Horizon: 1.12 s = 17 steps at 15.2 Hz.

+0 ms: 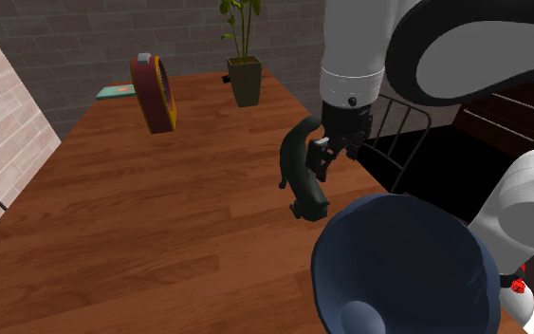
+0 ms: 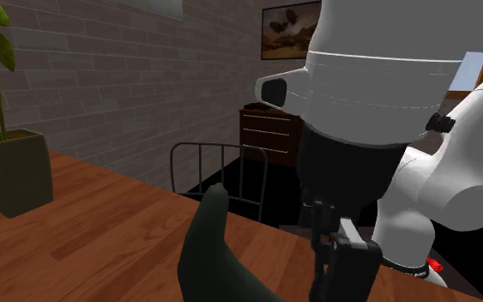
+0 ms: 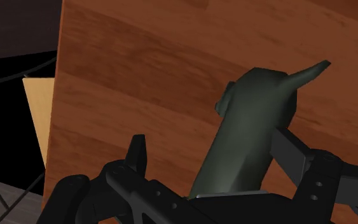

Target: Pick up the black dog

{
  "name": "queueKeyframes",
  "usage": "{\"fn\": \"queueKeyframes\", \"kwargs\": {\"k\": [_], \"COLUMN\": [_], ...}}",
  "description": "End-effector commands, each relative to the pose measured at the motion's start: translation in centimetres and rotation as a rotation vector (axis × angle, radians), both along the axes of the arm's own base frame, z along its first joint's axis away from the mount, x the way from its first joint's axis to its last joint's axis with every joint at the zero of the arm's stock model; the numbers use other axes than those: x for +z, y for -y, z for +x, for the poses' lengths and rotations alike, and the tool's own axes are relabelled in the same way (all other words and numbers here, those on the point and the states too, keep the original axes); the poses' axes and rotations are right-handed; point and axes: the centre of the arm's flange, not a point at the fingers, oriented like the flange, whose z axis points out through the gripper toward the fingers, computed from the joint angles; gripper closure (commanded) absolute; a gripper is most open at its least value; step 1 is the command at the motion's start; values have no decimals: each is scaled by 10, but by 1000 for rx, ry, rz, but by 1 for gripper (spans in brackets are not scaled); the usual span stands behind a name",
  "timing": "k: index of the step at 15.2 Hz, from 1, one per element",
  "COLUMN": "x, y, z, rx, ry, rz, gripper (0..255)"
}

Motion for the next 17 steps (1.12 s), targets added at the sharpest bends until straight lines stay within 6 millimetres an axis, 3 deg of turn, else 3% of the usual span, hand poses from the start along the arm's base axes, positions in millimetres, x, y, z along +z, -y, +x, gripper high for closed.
{"fn": "queueKeyframes", "kwargs": {"k": [1,4,12,14,15,17], "x": [-12,-33,-73,-73,-74,-73], "y": [-23,-59,-60,-60,-59,-59], "z": [-2,-3,-3,-3,-3,-3], "rx": [-17,-39,-40,-40,-40,-40], "ry": [-11,-27,-27,-27,-27,-27], "rz": [-7,-18,-18,-18,-18,-18], "gripper": [0,0,0,0,255,255]}}
